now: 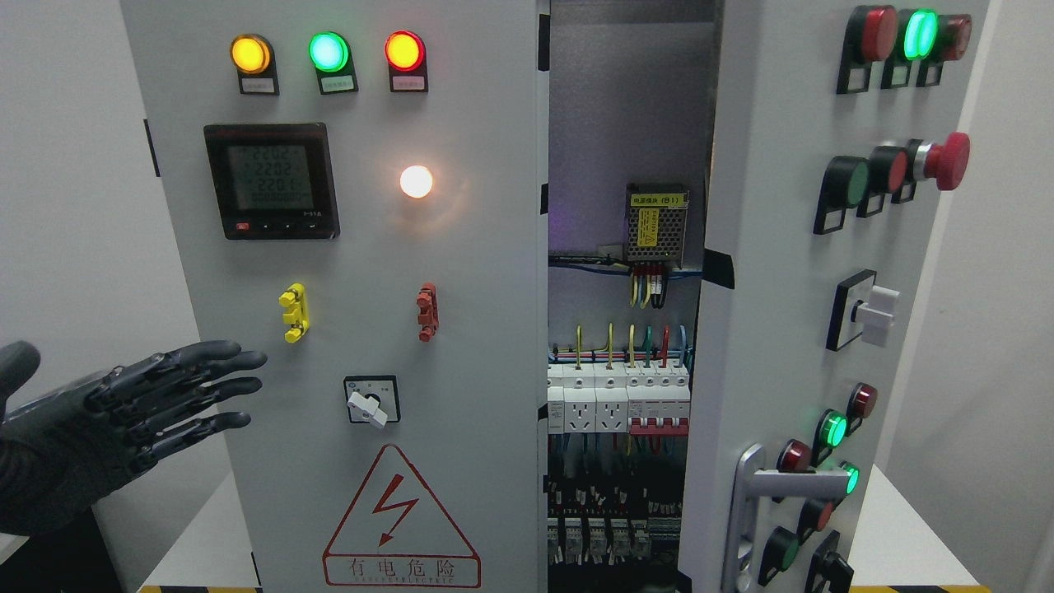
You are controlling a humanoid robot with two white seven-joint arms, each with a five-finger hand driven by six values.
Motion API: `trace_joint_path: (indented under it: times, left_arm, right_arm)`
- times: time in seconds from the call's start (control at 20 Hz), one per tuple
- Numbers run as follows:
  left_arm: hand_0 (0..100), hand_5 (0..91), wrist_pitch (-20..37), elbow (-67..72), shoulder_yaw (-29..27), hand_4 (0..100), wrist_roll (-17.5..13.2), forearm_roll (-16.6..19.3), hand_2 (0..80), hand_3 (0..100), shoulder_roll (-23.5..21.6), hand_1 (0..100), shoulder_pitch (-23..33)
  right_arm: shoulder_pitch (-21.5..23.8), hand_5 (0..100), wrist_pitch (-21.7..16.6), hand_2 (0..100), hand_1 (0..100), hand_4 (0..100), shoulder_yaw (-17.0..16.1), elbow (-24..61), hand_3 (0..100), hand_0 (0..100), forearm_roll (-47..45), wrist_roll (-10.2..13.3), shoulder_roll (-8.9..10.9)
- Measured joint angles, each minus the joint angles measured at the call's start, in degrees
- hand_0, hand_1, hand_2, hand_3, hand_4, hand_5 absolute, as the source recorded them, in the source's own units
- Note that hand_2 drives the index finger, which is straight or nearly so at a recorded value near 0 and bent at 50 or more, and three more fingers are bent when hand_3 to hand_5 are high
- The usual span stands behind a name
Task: Open door with both hands
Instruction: 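Raise the left hand and reach toward the gap at the door edge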
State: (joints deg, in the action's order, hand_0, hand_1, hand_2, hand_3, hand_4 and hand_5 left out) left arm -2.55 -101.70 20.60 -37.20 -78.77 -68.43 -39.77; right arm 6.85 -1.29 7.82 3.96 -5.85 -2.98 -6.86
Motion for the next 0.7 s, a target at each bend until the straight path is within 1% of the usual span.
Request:
trace_joint_path:
  times: [0.1, 0.2, 0.45, 0.55, 0.7]
  left_arm:
    - [0, 0.0, -0.3, 0.6, 5.2, 3, 0.0, -0.8, 0.0, 0, 0.5, 0, -5.5]
    - [0, 0.0, -0.4, 1.1, 9.7, 3, 0.0, -1.5, 0.0, 0, 1.2, 0, -9.4]
    - [0, 0.0, -0.5, 1.9, 18.8, 3, 0.1, -3.4, 0.0, 0, 2.5, 0, -15.5]
    - [0, 0.0, -0.5, 2.2, 22.8, 3, 0.1, -5.1, 0.0, 0, 2.9, 0, -19.0]
    - [0, 0.0, -0.7, 2.5, 29.7, 3, 0.1, -8.2, 0.0, 0, 3.3, 0, -25.9]
  right_arm:
    - [0.0, 0, 0.0, 0, 0, 0, 0.0, 0.0, 0, 11, 0.0, 0.0, 0.00]
    - [0.0, 0, 0.0, 0, 0, 0, 0.0, 0.0, 0, 11, 0.0, 0.0, 0.00]
    - [0.0, 0, 0.0, 0, 0, 0, 0.0, 0.0, 0, 11, 0.0, 0.0, 0.00]
    - [0.0, 0, 0.0, 0, 0, 0, 0.0, 0.0, 0, 11, 0.0, 0.0, 0.00]
    - [0.0, 0, 0.0, 0, 0, 0, 0.0, 0.0, 0, 11, 0.0, 0.0, 0.00]
